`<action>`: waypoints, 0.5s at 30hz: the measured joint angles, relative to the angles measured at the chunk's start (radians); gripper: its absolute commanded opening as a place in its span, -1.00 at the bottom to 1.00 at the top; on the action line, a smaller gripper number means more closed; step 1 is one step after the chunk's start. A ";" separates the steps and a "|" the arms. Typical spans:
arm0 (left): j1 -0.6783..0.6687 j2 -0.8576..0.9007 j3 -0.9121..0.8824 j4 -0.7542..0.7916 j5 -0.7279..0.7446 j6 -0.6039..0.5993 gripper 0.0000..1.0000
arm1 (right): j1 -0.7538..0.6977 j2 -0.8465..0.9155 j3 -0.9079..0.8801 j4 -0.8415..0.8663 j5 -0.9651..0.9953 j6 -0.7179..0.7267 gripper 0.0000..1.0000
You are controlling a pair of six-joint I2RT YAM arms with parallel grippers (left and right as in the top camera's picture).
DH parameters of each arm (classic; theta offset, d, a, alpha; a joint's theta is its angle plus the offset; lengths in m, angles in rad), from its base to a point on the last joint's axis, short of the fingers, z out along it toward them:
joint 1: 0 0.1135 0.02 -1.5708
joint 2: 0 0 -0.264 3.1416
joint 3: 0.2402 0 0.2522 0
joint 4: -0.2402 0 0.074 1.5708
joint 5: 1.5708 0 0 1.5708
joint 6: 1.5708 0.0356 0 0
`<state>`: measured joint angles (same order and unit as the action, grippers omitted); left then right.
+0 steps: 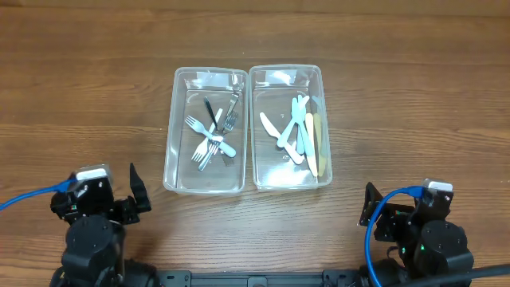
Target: Pack container
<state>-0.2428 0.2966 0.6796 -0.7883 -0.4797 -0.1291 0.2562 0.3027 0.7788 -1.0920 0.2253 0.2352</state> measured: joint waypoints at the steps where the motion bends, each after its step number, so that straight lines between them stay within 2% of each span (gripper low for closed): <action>1: 0.000 0.000 -0.001 -0.026 -0.002 0.000 1.00 | 0.000 0.000 0.000 -0.001 0.000 0.000 1.00; 11: 0.000 0.000 -0.002 -0.192 -0.008 0.000 1.00 | -0.001 0.000 -0.001 -0.002 0.001 0.000 1.00; 15: 0.000 0.000 -0.002 -0.209 -0.008 0.000 1.00 | -0.066 -0.022 -0.004 -0.015 -0.006 0.000 1.00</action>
<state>-0.2428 0.2962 0.6773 -0.9970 -0.4881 -0.1291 0.1902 0.2806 0.7750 -1.1069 0.2188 0.2352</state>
